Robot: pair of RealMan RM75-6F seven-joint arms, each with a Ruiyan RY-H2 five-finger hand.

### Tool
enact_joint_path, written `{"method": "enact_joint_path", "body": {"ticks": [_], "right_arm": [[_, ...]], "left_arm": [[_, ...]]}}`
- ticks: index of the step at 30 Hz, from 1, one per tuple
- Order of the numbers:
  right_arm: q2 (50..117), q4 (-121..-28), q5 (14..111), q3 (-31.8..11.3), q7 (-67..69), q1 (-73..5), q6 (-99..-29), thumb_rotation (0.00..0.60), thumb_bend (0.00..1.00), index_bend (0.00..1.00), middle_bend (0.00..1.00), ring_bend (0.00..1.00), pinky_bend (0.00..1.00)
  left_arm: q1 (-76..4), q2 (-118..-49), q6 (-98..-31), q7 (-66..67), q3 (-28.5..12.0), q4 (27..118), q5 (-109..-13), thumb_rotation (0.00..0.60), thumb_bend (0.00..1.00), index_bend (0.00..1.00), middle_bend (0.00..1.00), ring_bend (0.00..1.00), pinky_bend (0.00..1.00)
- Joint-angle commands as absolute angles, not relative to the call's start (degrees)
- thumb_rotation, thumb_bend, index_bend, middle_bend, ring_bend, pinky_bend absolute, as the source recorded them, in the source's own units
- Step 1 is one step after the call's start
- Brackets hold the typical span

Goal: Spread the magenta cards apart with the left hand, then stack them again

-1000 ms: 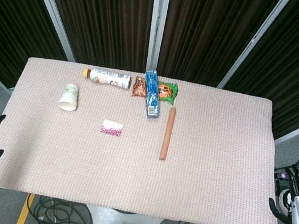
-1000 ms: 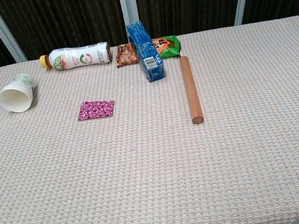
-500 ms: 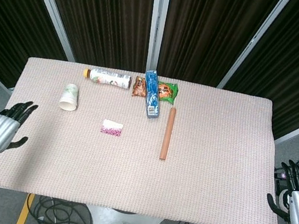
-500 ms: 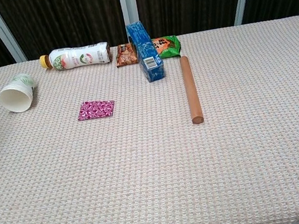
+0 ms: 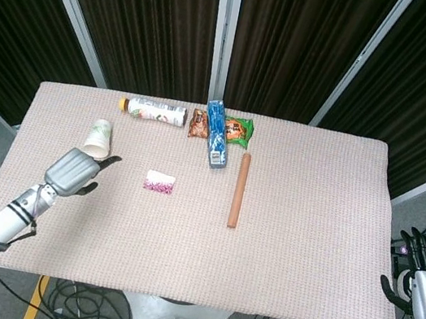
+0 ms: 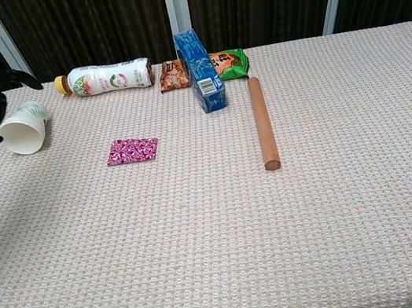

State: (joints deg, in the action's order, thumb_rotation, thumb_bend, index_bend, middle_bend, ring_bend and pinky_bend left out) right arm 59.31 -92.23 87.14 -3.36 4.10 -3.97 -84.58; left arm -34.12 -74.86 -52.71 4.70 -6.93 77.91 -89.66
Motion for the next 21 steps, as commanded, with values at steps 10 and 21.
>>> {"method": "enact_joint_path", "body": {"ticks": [10,21], "right_arm": [[59.41,-92.75,86.21,-3.44,2.98,-4.48,-83.29,0.54,0.24,0.04,0.01,0.0,0.0],[59.54,-92.35,84.99,-3.62,2.83,-4.74,-82.35,0.543,0.24,0.04,0.01,0.0,0.0]], "left_arm": [[-43.62,-86.01,-37.74,7.75,-6.94,67.71,-80.59,0.6,0.59,0.22,0.79,0.83,0.95],[-48.28,-92.16,-32.17,14.87,-6.94,62.74,-73.42,0.6,0.63,0.22,0.82,0.85,0.96]]}}
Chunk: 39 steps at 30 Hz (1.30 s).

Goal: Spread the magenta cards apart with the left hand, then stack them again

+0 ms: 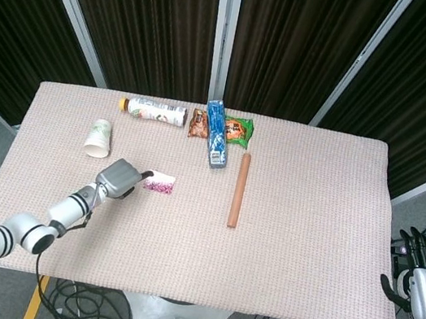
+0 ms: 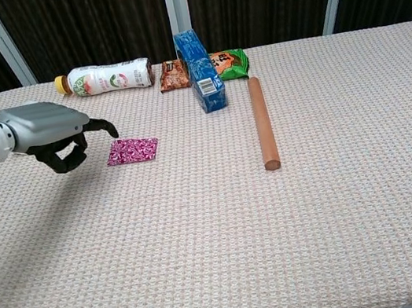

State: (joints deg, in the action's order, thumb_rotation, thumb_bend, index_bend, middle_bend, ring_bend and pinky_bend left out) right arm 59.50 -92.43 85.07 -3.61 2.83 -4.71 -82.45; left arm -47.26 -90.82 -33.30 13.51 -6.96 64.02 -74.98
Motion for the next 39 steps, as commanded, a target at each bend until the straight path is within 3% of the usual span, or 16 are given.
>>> {"method": "enact_joint_path", "body": {"ticks": [1,17,30,39], "right_arm": [[59.59,-92.2,84.86,-3.63,2.83,-4.77,-82.23,0.542,0.24,0.04,0.01,0.0,0.0],[59.47,-91.1,83.63,-3.86,3.69,-4.8,-81.56,0.538,0.24,0.04,0.01,0.0,0.0],[59.36,-91.46,84.45,-3.52,3.75,-4.41,-82.4,0.538,0.24,0.04,0.01,0.0,0.0],[59.16,-91.68,85.1,-3.32,4.06,-3.99,-83.26,0.54,0.24,0.04,0.01,0.0,0.0]], "left_arm": [[-48.71,-92.87,-31.75,15.41,-7.03,62.0,-72.54,0.6,0.63,0.22,0.82,0.85,0.96],[-53.17,-95.89,-26.91,21.99,-5.64,58.16,-63.18,0.6,0.62,0.21,0.82,0.85,0.96],[-57.33,-89.15,-25.33,28.86,0.02,71.18,-50.71,0.6,0.61,0.22,0.82,0.85,0.96],[-61.95,-85.82,-30.5,34.1,5.52,80.85,-42.15,0.6,0.61,0.22,0.82,0.85,0.96]]}}
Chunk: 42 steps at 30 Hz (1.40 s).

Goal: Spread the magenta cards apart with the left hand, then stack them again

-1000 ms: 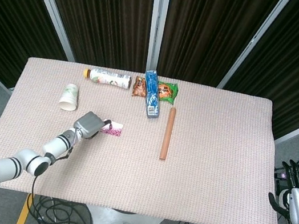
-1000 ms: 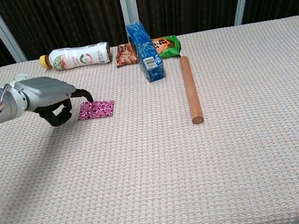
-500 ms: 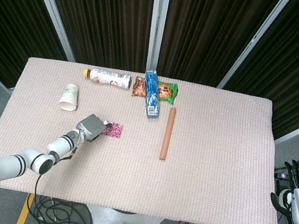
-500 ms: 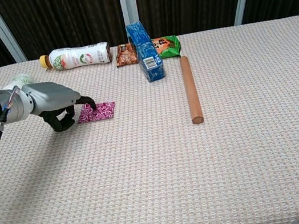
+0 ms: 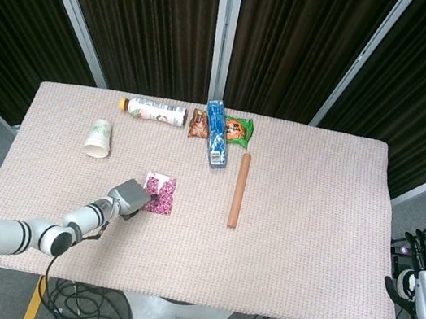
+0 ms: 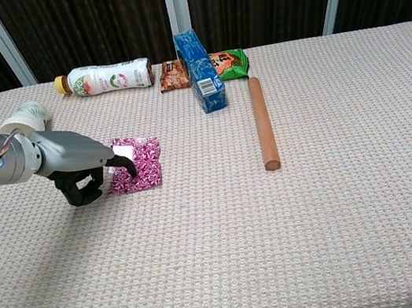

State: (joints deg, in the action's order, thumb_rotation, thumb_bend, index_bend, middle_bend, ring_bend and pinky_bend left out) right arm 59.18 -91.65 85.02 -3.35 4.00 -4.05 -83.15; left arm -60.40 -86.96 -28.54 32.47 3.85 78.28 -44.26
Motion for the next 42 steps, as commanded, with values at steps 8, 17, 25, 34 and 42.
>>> {"method": "enact_joint_path", "body": {"ticks": [8,17,25,34,42], "right_arm": [[59.01,-91.66,85.27,-3.2,4.32,-3.62,-83.74,0.541,0.24,0.04,0.01,0.0,0.0],[59.0,-91.26,84.72,-3.28,4.61,-3.45,-83.57,0.539,0.24,0.04,0.01,0.0,0.0],[59.06,-91.01,84.35,-3.4,4.71,-3.4,-83.42,0.546,0.24,0.04,0.01,0.0,0.0],[59.02,-90.91,84.34,-3.37,4.96,-3.12,-83.67,0.544,0.24,0.04,0.01,0.0,0.0],[59.08,-91.29,85.04,-3.32,4.79,-3.23,-83.88,0.546,0.24,0.04,0.01,0.0,0.0]], "left_arm": [[-63.18,-85.77,-40.73,38.08,6.77,85.91,-39.33,0.6,0.6,0.22,0.82,0.85,0.96],[-61.59,-91.22,-44.38,38.05,5.58,79.32,-41.0,0.6,0.6,0.22,0.82,0.85,0.95],[-61.67,-95.01,-42.49,39.1,4.78,74.15,-40.0,0.6,0.6,0.22,0.82,0.85,0.95],[-63.3,-93.43,-40.19,42.8,6.01,75.09,-32.7,0.6,0.59,0.22,0.82,0.85,0.94],[-64.12,-90.84,-41.01,44.89,7.78,77.7,-28.12,0.6,0.59,0.22,0.82,0.85,0.93]]}}
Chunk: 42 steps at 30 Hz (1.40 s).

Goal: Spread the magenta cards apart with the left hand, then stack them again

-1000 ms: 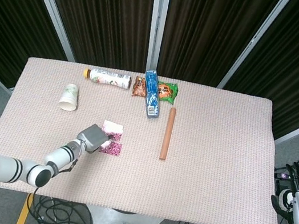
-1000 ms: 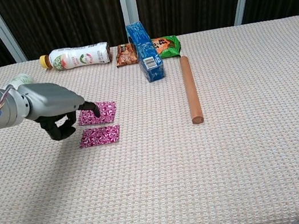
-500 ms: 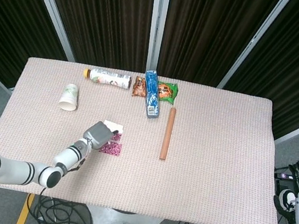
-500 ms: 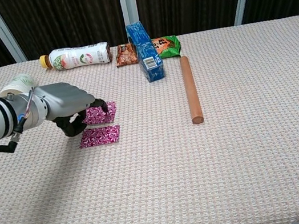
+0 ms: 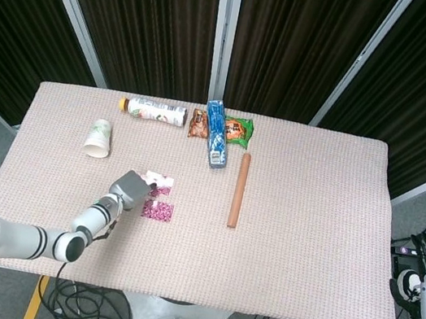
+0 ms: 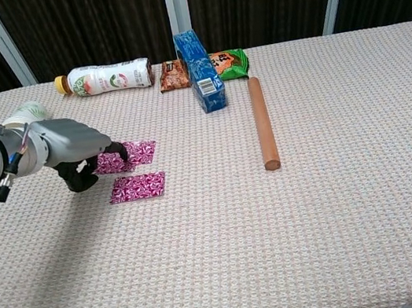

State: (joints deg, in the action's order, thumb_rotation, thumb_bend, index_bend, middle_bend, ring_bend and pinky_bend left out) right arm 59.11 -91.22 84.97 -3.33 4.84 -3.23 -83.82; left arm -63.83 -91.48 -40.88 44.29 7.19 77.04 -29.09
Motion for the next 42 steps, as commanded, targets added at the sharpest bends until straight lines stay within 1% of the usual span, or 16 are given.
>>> {"method": "enact_joint_path", "body": {"ticks": [1,6,20,23,26,30,33,36,40,42], "right_arm": [[59.05,-91.41,85.13,-3.32,4.75,-3.2,-83.99,0.546,0.24,0.04,0.01,0.0,0.0],[59.01,-91.7,85.58,-3.13,4.75,-2.99,-84.39,0.537,0.24,0.04,0.01,0.0,0.0],[58.72,-91.86,86.1,-3.03,5.05,-2.52,-85.29,0.54,0.24,0.04,0.01,0.0,0.0],[58.66,-91.73,86.06,-3.06,5.24,-2.42,-85.41,0.54,0.24,0.04,0.01,0.0,0.0],[58.68,-91.62,86.18,-3.06,5.41,-2.43,-85.47,0.54,0.24,0.04,0.01,0.0,0.0],[58.72,-91.47,86.1,-3.09,5.45,-2.56,-85.17,0.541,0.24,0.04,0.01,0.0,0.0],[58.67,-91.38,86.02,-3.17,5.48,-2.66,-85.01,0.539,0.24,0.04,0.01,0.0,0.0],[58.48,-91.52,85.79,-3.22,5.34,-2.77,-84.69,0.54,0.24,0.04,0.01,0.0,0.0],[57.87,-92.18,85.78,-3.47,4.61,-3.12,-84.44,0.545,0.24,0.04,0.01,0.0,0.0],[57.63,-92.5,85.8,-3.54,4.35,-3.22,-84.37,0.541,0.24,0.04,0.01,0.0,0.0]], "left_arm": [[-64.31,-90.48,-40.92,45.22,8.14,78.1,-27.19,0.6,0.59,0.22,0.82,0.85,0.93],[-64.91,-89.71,-41.36,45.96,8.99,79.0,-23.98,0.6,0.59,0.22,0.82,0.85,0.93],[-65.84,-88.02,-42.73,47.41,10.7,79.84,-18.44,0.6,0.59,0.22,0.82,0.85,0.93],[-66.05,-87.72,-43.92,47.96,10.85,80.24,-17.68,0.6,0.59,0.22,0.82,0.85,0.93],[-65.75,-87.41,-45.4,47.03,9.76,80.87,-18.03,0.6,0.59,0.22,0.82,0.84,0.93],[-64.86,-88.02,-47.97,45.07,7.59,80.82,-21.32,0.6,0.57,0.22,0.82,0.84,0.93],[-63.64,-90.11,-49.84,42.56,5.44,78.54,-25.39,0.6,0.51,0.25,0.81,0.84,0.93],[-62.28,-93.14,-50.81,39.42,3.13,74.96,-28.91,0.6,0.43,0.29,0.81,0.84,0.93],[-61.31,-96.84,-50.19,36.58,0.51,70.22,-31.83,0.6,0.34,0.33,0.82,0.84,0.93],[-61.14,-98.12,-49.57,36.04,-0.45,68.62,-32.17,0.6,0.32,0.34,0.82,0.84,0.93]]}}
